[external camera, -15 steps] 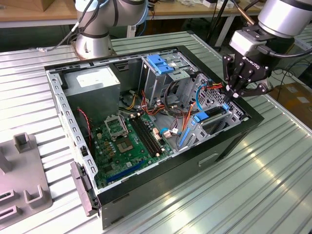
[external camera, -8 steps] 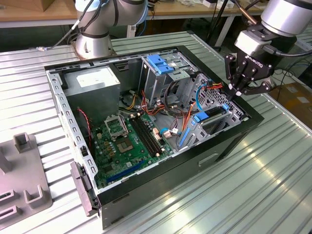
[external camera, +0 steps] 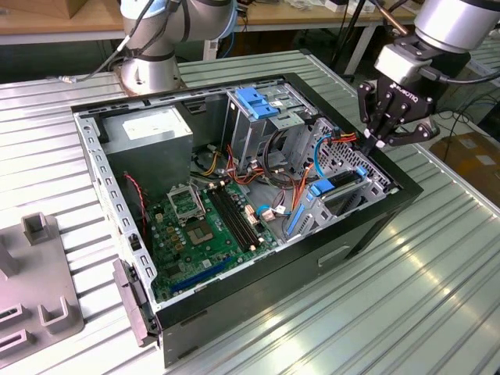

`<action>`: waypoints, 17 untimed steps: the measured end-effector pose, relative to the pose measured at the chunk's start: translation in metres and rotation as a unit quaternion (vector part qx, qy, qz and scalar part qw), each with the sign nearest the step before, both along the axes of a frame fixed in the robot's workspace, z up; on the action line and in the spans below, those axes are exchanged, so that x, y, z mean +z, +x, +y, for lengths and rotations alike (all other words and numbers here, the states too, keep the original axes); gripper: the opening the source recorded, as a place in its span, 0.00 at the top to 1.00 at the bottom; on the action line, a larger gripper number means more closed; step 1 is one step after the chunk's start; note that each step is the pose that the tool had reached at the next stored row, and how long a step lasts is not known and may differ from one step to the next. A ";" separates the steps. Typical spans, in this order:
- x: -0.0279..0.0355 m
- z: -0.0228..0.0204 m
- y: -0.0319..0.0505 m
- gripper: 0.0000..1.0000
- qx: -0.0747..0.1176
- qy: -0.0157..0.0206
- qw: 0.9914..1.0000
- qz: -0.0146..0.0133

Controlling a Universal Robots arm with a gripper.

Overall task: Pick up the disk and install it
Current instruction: 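Insert the first disk wire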

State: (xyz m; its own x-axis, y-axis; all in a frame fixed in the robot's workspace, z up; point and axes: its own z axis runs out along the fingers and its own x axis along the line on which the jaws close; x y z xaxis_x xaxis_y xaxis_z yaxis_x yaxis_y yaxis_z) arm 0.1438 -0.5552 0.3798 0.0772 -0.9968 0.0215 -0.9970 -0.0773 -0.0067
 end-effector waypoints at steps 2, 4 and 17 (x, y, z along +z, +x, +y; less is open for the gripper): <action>0.0000 0.0053 0.0016 0.90 0.000 0.000 1.000 0.000; 0.0000 0.0145 0.0026 0.90 0.002 0.000 1.000 0.000; -0.0001 0.0248 0.0129 0.90 0.084 0.000 0.996 0.000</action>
State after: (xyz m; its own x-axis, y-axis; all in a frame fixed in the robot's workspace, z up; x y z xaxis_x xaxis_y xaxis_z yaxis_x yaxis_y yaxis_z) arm 0.1567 -0.5305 0.3797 0.2435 -0.9696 0.0225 -0.9698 -0.2437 -0.0066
